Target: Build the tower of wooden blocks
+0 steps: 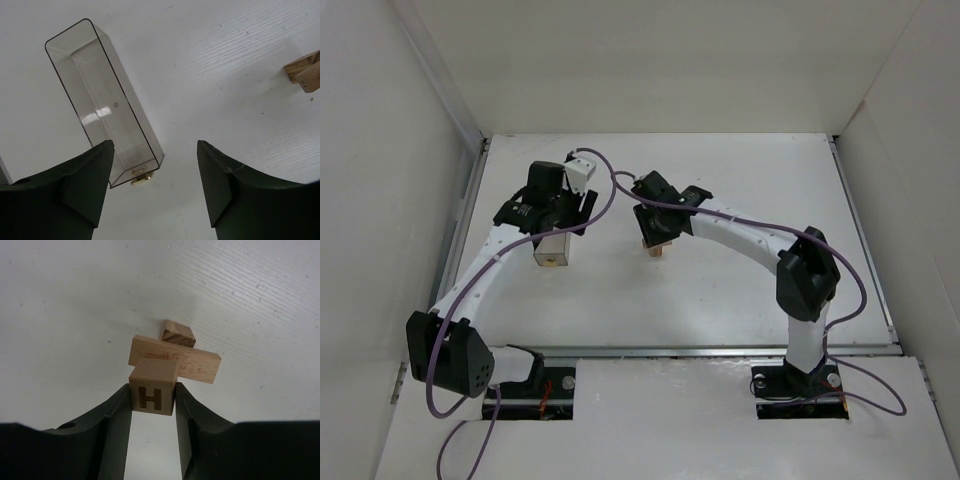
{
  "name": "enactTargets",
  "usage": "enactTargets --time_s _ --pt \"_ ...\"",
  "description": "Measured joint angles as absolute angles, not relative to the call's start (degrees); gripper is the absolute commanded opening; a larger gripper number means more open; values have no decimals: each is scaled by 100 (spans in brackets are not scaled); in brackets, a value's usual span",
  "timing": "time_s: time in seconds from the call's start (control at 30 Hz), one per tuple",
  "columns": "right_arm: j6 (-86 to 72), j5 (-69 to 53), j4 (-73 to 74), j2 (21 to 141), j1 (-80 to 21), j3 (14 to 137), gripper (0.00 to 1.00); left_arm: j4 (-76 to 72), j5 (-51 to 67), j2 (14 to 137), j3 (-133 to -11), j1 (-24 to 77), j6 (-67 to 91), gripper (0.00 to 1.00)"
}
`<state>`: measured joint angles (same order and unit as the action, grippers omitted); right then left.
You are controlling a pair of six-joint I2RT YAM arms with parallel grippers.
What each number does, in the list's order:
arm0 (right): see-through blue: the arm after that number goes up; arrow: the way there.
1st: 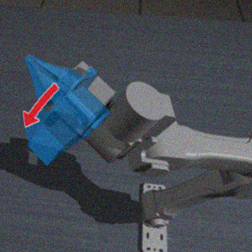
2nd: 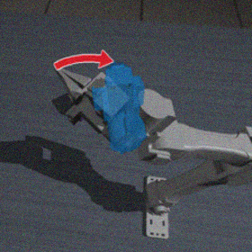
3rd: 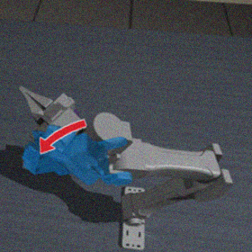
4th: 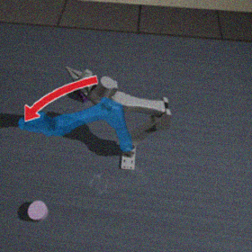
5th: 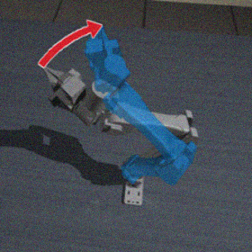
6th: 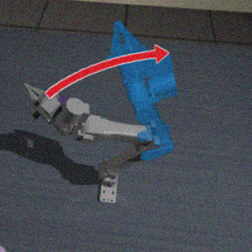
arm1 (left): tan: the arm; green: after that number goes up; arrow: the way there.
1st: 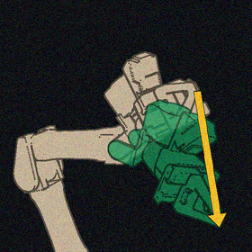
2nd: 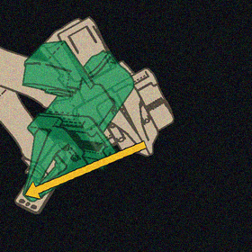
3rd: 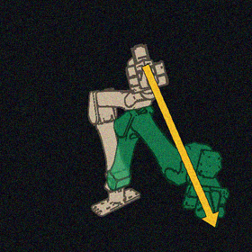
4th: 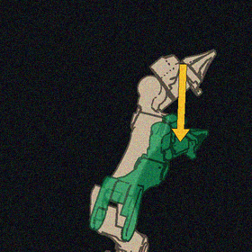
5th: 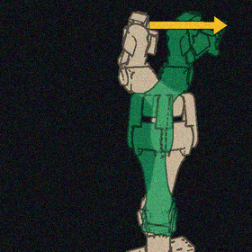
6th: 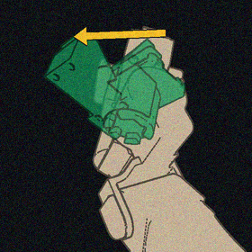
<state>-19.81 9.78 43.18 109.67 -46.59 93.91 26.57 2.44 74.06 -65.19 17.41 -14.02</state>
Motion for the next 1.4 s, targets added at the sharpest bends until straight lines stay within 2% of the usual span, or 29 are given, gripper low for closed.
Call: enactTargets --time_s 0.5,1.4 --pt "-2427 1461 4283 10949 -4650 9391 0 2593 233 7402 -6519 1712 -1299 64" --pt "-2602 1059 3848 10901 -4353 9091 0 2552 228 7402 -6519 1712 -1291 64"
